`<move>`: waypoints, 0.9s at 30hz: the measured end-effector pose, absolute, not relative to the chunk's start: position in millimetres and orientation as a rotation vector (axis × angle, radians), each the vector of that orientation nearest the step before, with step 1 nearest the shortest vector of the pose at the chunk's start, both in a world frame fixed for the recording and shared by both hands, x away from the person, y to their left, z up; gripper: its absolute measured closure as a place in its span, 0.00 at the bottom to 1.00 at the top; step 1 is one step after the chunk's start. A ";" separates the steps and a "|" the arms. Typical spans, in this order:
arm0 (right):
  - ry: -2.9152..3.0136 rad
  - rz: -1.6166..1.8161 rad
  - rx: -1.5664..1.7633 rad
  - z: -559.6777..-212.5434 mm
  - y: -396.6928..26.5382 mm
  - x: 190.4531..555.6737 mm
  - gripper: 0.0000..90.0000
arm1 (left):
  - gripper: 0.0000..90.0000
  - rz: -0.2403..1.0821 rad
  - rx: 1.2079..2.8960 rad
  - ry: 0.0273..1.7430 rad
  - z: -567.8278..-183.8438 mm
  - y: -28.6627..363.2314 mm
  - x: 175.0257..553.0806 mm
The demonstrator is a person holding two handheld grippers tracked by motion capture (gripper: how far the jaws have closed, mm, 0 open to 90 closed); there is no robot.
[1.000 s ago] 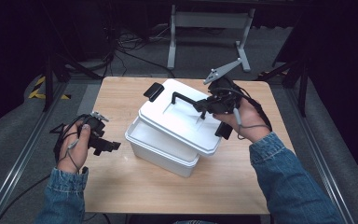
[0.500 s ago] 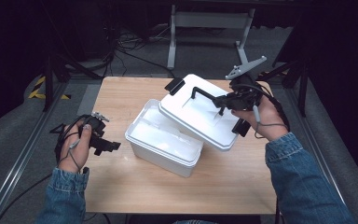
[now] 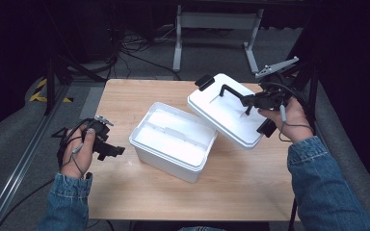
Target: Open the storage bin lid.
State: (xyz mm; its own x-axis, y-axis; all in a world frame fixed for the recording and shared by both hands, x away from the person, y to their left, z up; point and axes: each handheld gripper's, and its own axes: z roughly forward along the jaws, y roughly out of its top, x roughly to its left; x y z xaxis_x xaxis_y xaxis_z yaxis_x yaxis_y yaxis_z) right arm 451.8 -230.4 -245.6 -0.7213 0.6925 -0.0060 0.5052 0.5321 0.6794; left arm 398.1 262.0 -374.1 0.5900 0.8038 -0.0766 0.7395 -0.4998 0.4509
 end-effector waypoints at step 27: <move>2.432 0.870 1.218 -301.4 -286.4 486.3 0.94 | 0.19 0.246 2.343 1.218 -374.9 264.1 395.7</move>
State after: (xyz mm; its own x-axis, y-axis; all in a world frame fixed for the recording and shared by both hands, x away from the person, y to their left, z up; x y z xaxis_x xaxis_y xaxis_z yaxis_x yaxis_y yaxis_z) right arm 486.3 -286.4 -301.4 -0.6027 0.7979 0.0142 0.6259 0.4616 0.6286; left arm 395.7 264.1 -374.9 0.5865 0.8076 -0.0614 0.7203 -0.4855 0.4955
